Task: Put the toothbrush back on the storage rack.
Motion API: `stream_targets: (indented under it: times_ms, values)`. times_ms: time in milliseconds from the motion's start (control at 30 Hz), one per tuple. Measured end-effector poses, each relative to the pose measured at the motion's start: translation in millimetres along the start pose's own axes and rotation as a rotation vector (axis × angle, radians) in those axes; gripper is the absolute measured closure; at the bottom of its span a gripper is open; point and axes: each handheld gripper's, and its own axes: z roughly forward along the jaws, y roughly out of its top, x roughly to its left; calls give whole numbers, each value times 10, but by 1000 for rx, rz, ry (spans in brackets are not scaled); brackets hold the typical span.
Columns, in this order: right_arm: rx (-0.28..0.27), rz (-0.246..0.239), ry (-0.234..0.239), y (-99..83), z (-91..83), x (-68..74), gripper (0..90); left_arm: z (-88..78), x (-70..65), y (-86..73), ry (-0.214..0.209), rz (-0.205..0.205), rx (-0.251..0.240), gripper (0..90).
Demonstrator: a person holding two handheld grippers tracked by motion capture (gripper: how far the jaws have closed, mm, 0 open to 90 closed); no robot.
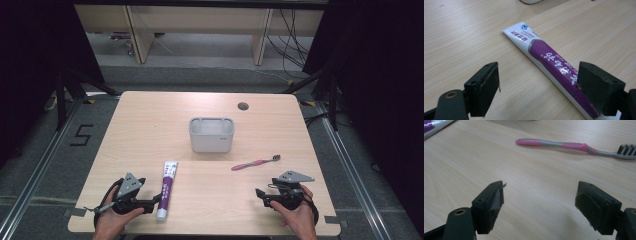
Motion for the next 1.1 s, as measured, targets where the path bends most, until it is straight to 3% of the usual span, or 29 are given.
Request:
stream_targets:
  times_ms: [33, 333, 367, 400, 467, 500, 567, 633, 700, 733, 767, 800, 833, 933, 1033, 1100]
  values:
    - [-6, -36, 0, 20, 8, -10, 290, 0, 5, 0, 3, 5, 6, 177]
    - [1, -52, 8, 155, 73, 21, 418, 6, -1, 2, 0, 2, 6, 177]
    - [-2, -96, -4, 200, 109, 11, 463, 3, -3, 3, 1, 5, 5, 177]
    - [-2, -96, -4, 200, 109, 11, 463, 1, -2, 4, -1, 7, 4, 177]
    - [12, -90, 10, 240, 142, 39, 526, -1, -2, 0, -3, 4, -1, 177]
    - [9, -127, 8, 296, 169, 34, 624, -4, 4, -3, 4, 0, 1, 177]
    - [1, -151, 0, 342, 200, 32, 702, -3, 8, -3, 2, -1, -1, 177]
    - [11, -140, 7, 364, 218, 35, 734, -5, 3, 0, 2, -4, -7, 177]
    - [8, -170, 2, 407, 269, 15, 793, -7, 0, 1, 1, -1, -4, 177]
    - [17, -152, 4, 423, 286, 23, 823, -8, 0, 1, 0, 0, -4, 177]
    - [6, -169, 15, 445, 321, 7, 849, -7, 3, 0, 0, 1, -5, 177]
    - [22, -147, 14, 462, 325, 19, 870, -9, 5, -1, 2, -3, -5, 177]
    - [16, -156, 11, 486, 363, 6, 894, -12, 7, 0, 4, -8, -7, 177]
    - [19, -152, 20, 520, 413, -5, 900, -17, 11, -1, 4, -8, -5, 177]
    - [24, -183, 31, 573, 496, -32, 900, -12, 8, 0, 5, -7, -6, 177]
    - [42, -154, 21, 634, 569, -3, 900, -12, 6, -2, 3, -10, -8, 177]
